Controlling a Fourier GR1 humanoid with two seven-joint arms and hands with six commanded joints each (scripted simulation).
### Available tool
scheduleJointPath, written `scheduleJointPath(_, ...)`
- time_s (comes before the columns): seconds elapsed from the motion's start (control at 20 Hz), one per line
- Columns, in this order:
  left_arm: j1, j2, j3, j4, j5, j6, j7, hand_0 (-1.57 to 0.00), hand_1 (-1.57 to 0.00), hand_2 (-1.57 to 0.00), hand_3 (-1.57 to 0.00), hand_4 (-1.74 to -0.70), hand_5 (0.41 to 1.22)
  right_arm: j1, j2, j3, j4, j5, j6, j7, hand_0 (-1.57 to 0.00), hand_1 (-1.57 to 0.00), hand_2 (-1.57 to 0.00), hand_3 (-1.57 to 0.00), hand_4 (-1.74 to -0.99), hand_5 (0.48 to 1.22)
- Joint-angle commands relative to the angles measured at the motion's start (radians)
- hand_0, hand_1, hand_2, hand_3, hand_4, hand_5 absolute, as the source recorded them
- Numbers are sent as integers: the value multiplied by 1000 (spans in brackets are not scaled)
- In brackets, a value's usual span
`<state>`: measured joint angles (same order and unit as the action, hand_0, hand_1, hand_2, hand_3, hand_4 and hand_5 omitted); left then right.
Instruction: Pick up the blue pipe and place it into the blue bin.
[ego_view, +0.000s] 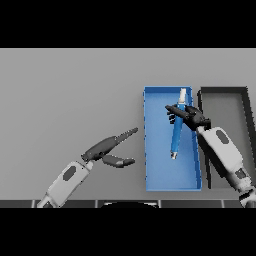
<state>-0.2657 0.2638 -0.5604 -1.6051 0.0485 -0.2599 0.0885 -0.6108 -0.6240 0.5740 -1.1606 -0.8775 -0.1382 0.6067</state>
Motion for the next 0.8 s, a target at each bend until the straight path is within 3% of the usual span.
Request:
scheduleJointPath(0.0,12,3,-2,-10,-2,5,0,1,1,1,1,-827,477,5,-25,19,-45,15,27,1,-383,-362,-349,-211,-1234,1091)
scheduleJointPath(0.15,11,5,0,-24,6,6,1,1,1,1,1,-830,475,-20,-75,86,-87,71,57,3,-196,-185,-178,-107,-1199,967)
scheduleJointPath(0.3,4,1,-2,-26,4,9,8,1,1,1,1,-831,471,-37,-91,128,-95,81,54,3,-123,-94,-91,-55,-1189,880)
scheduleJointPath(0.45,3,15,10,-30,9,7,8,1,1,1,1,-829,471,-32,-93,136,-91,87,43,3,-63,-48,-46,-27,-1188,818)
scheduleJointPath(0.75,-4,-5,-5,-8,-12,14,17,1,1,1,1,-826,472,-32,-91,143,-95,103,40,-21,-20,-15,-14,-8,-1186,772)
